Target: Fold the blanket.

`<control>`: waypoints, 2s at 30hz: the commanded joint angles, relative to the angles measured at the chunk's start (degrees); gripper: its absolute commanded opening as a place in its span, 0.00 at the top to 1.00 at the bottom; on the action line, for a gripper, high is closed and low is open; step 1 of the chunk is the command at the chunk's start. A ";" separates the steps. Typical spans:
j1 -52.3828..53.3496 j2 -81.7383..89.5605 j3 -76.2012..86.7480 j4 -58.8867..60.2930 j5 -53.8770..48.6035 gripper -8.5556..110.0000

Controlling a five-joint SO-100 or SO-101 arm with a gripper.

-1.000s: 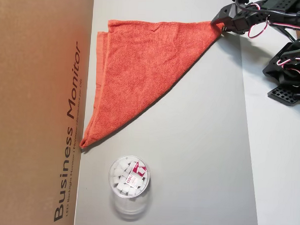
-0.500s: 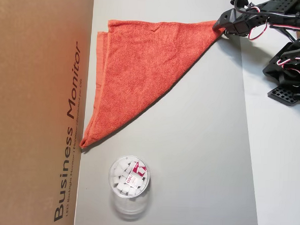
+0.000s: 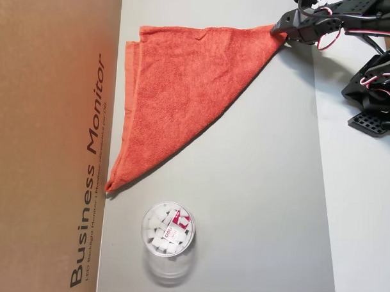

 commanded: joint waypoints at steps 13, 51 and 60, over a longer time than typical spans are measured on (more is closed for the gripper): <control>0.62 -0.88 -0.97 0.26 -0.79 0.93; 11.43 16.61 1.49 0.35 -21.97 0.93; 2.99 16.61 -6.06 0.35 -10.72 0.93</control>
